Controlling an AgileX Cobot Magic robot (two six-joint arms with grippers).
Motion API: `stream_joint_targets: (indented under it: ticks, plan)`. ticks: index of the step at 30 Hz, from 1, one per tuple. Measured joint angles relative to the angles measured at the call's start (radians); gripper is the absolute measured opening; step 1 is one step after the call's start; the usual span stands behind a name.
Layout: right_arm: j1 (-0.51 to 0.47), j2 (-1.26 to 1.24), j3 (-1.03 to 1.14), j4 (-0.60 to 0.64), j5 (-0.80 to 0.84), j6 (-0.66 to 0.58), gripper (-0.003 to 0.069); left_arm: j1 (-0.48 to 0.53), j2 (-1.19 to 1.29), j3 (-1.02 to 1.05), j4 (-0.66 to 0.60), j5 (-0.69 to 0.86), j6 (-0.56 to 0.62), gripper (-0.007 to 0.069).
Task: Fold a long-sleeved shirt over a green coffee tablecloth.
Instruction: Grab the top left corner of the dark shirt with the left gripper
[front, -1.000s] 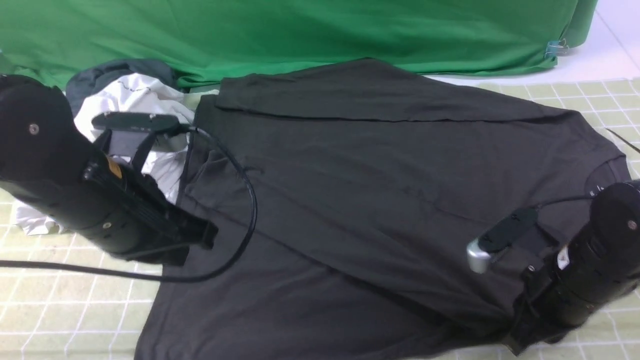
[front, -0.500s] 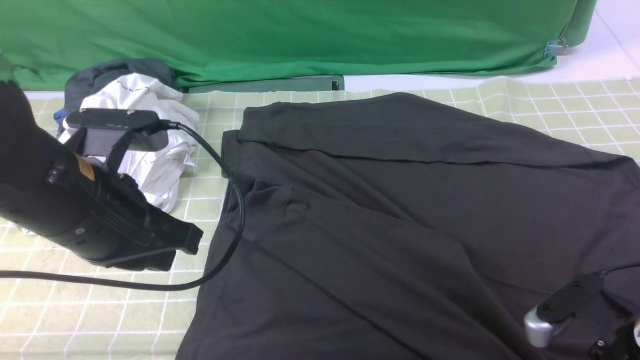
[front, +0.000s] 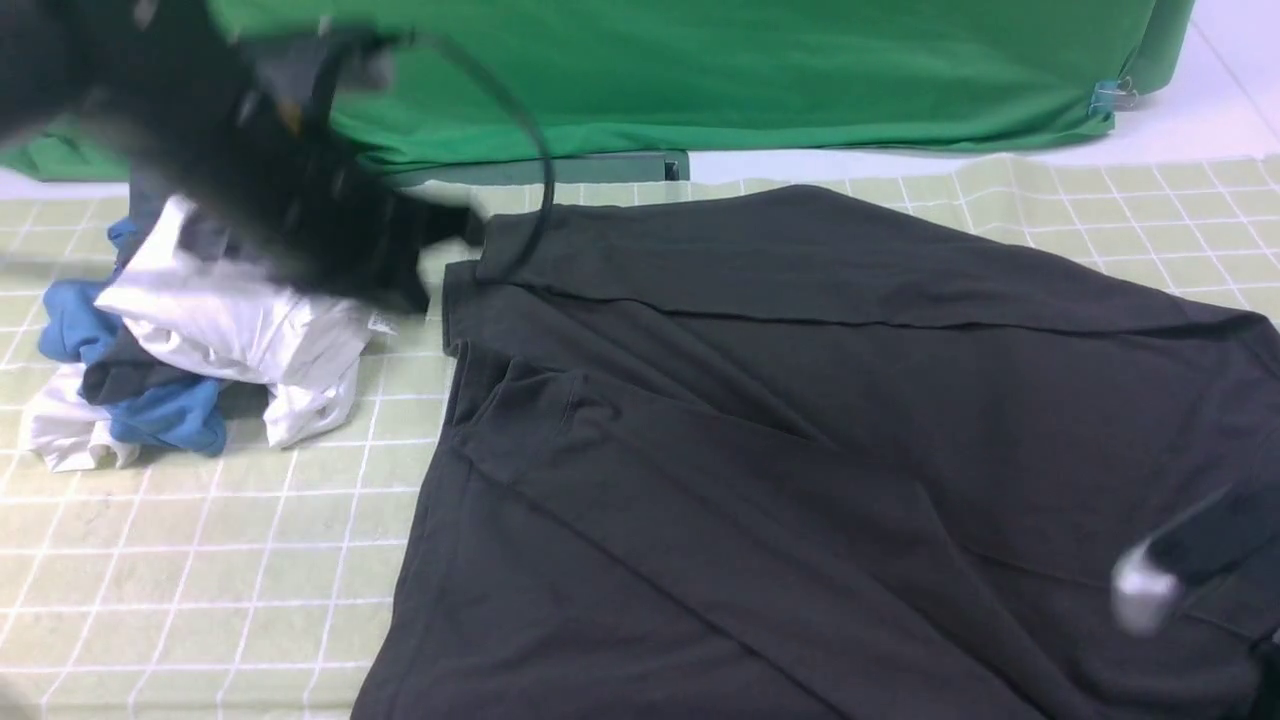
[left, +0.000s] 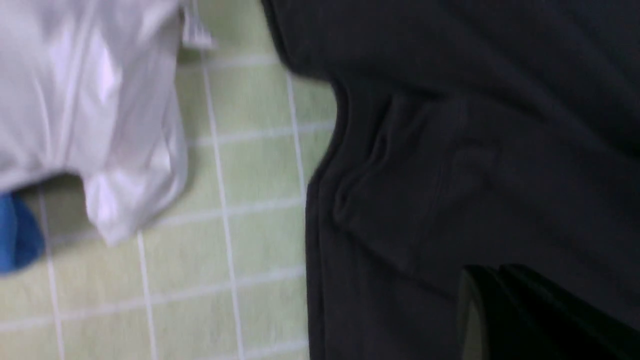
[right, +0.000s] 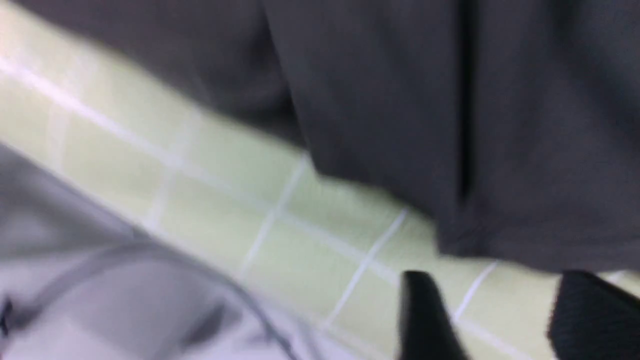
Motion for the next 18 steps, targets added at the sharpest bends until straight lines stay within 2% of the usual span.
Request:
stream_joint_targets:
  ticks: [2,4,6,10,18]
  plan:
    - [0.0,-0.065,-0.027,0.009,0.009,0.002,0.0216,0.013,0.073,-0.082,-0.001,0.002,-0.001,0.0015]
    - [0.0,-0.145,-0.059,0.016,0.015,0.004,0.0079,0.026,0.177,-0.177,-0.001,0.025,-0.01,0.0023]
    - [0.0,-0.201,-0.074,0.019,0.017,0.007,0.0027,0.036,0.27,-0.263,0.0,0.048,-0.023,0.0041]
    - [0.0,-0.259,-0.082,0.022,0.035,0.022,0.0006,0.041,0.42,-0.392,0.012,0.065,-0.031,0.0106]
    - [0.0,-0.271,-0.082,0.023,0.046,0.022,0.0004,0.042,0.648,-0.603,0.077,0.069,-0.055,0.0368]
